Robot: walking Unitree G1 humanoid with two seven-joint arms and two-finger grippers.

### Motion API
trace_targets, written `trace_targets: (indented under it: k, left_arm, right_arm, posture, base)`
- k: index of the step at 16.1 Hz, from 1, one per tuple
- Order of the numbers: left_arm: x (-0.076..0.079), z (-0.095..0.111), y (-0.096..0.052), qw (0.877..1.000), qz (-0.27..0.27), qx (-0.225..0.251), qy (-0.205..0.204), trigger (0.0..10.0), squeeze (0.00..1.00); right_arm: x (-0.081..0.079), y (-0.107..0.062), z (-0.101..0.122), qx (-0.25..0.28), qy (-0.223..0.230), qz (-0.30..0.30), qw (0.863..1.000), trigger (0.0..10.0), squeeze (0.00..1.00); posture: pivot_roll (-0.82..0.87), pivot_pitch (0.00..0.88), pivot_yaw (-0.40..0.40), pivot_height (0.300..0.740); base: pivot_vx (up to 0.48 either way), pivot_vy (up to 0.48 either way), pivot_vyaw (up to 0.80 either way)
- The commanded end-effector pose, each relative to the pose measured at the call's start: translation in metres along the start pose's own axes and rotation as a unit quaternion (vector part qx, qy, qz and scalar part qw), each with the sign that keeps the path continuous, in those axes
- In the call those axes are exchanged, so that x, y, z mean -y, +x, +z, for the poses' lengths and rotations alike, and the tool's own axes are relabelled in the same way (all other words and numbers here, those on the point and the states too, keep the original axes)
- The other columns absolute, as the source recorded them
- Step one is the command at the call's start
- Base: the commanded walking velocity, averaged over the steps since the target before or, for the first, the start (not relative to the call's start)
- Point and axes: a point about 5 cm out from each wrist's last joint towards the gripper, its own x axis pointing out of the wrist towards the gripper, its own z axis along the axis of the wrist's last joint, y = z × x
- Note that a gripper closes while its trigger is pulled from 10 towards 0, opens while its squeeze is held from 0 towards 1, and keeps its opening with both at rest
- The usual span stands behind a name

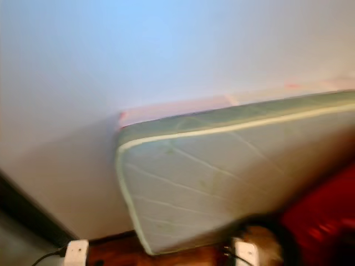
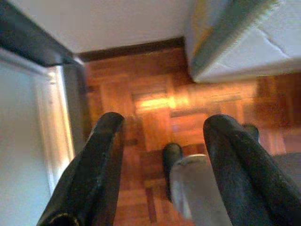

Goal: Clean up the room

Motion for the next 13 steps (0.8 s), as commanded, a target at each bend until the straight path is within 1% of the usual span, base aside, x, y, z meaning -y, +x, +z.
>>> trace_targets:
  k: [1,8,12,13]
  left_arm:
    - [0.0126,-0.0062,-0.0012,0.999,-0.046,-0.006,0.026,10.0,0.00]
    - [0.0120,-0.0094,-0.0018,0.999,-0.043,-0.015,0.026,10.0,0.00]
    - [0.0118,-0.0111,-0.0021,0.999,-0.042,-0.020,0.029,10.0,0.00]
    - [0.0109,-0.0118,-0.0023,0.998,-0.041,-0.021,0.034,10.0,0.00]
  right_arm:
    - [-0.0198,0.0046,0.0156,-0.022,-0.019,0.080,0.996,10.0,0.00]
    - [-0.0188,0.0044,0.0147,-0.021,-0.019,0.078,0.997,10.0,0.00]
    - [-0.0158,0.0042,0.0151,-0.015,-0.010,0.071,0.997,10.0,0.00]
    - [-0.0153,0.0042,0.0151,-0.015,-0.010,0.070,0.997,10.0,0.00]
  posture:
    - [0.06,0.000,-0.045,0.740]
    - [0.07,0.000,-0.049,0.740]
    - [0.07,0.000,-0.051,0.740]
    - [0.07,0.000,-0.051,0.740]
  base:
    - [0.000,0.000,-0.77]
    - [0.000,0.000,-0.77]
    - [0.000,0.000,0.00]
    - [0.000,-0.277,0.00]
